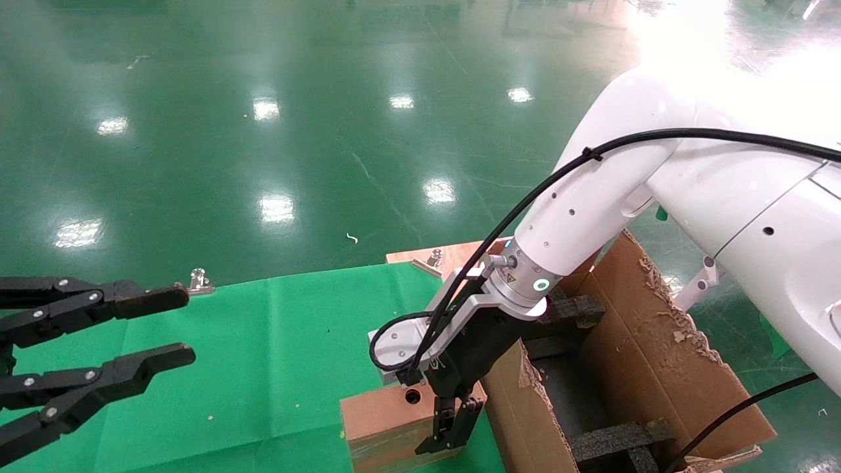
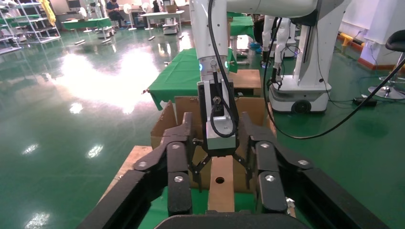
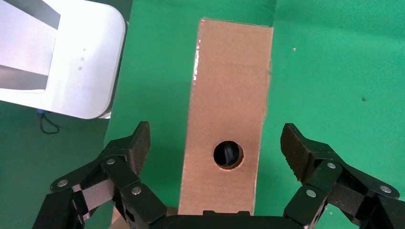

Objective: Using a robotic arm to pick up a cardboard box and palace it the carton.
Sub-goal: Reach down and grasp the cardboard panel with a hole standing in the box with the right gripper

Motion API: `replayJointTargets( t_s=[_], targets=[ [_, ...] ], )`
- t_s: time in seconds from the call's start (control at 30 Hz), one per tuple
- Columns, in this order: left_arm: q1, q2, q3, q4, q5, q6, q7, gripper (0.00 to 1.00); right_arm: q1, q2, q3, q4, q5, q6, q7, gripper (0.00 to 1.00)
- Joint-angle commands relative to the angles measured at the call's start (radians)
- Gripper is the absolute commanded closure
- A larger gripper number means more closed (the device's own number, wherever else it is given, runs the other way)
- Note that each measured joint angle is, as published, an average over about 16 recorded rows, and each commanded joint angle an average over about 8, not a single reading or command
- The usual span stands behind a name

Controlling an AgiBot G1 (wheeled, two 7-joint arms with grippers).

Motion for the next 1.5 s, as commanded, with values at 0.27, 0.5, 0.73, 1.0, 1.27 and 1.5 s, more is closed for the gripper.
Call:
replayJointTargets(
  t_s=[0.27, 0.5, 0.73, 1.0, 1.27, 1.5],
  targets=[
    [0.000, 0.000, 0.000, 0.000, 0.000, 0.000, 0.000, 0.00, -0.005, 0.003, 0.007, 0.004, 0.000, 0.000, 0.001, 1.00],
    [0.000, 0.000, 0.000, 0.000, -0.001, 0.000, 0.000, 0.00, -0.006, 0.004, 0.010, 0.005, 0.000, 0.000, 0.001, 1.00],
    [0.000, 0.000, 0.000, 0.000, -0.001, 0.000, 0.000, 0.00, -0.007, 0.004, 0.011, 0.005, 0.000, 0.000, 0.002, 1.00],
    [0.000, 0.000, 0.000, 0.000, -0.001, 0.000, 0.000, 0.00, -0.007, 0.004, 0.012, 0.006, -0.001, 0.000, 0.002, 1.00],
    [0.000, 0.000, 0.000, 0.000, 0.000, 0.000, 0.000, 0.00, -0.008, 0.005, 0.011, 0.007, 0.000, 0.002, 0.002, 1.00],
    [0.000, 0.000, 0.000, 0.000, -0.001, 0.000, 0.000, 0.00, 0.051, 0.022, 0.008, 0.006, 0.018, 0.007, -0.006, 1.00]
  ],
)
